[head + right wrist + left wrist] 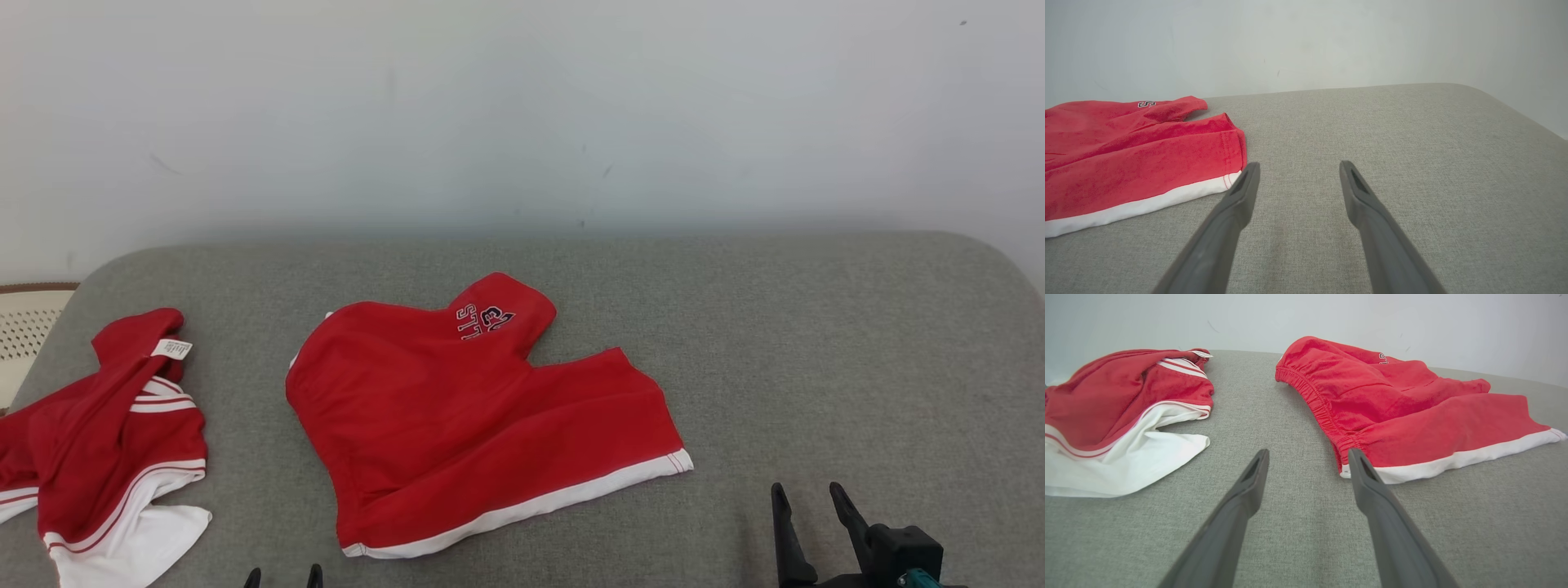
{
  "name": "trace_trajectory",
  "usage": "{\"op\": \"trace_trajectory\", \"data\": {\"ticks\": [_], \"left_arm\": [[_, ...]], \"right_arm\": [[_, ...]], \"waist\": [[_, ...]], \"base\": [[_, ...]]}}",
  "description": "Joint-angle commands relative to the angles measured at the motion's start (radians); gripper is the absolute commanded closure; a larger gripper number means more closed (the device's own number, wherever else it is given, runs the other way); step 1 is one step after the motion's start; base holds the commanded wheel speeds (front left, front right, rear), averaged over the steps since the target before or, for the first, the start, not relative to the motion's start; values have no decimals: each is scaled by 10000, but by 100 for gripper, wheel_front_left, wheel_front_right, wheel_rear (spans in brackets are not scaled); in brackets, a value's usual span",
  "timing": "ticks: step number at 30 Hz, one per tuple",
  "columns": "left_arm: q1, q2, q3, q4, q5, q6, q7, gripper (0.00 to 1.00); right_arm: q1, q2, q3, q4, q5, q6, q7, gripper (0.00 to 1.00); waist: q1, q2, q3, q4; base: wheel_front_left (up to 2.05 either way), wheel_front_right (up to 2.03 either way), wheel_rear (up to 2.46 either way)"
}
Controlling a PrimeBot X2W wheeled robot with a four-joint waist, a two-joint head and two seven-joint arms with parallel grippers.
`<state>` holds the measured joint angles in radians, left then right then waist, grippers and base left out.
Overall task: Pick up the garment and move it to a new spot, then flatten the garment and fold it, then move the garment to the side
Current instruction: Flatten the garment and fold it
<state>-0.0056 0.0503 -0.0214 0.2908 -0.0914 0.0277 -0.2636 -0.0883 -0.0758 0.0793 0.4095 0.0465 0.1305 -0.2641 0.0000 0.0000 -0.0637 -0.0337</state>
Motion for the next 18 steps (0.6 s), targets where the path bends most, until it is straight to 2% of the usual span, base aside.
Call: {"op": "trace_trajectory", "data": {"ticks": [1,5,18], "left_arm": [[1,3,-49,34,-80,-46,-17,0],[-134,5,-216,2,-211,-94,-17,0],[-1030,6,-1098,343,-763,-711,-17,0]], "right_arm": [[103,-79,-2,27,74,4,-3,0],[-33,-119,170,107,82,4,-3,0],[-1074,-329,900,610,372,4,-3,0]], "waist": [[0,0,54,24],[0,0,206,116],[0,0,1283,498]], "base": [[0,0,0],[0,0,0],[0,0,0]]}}
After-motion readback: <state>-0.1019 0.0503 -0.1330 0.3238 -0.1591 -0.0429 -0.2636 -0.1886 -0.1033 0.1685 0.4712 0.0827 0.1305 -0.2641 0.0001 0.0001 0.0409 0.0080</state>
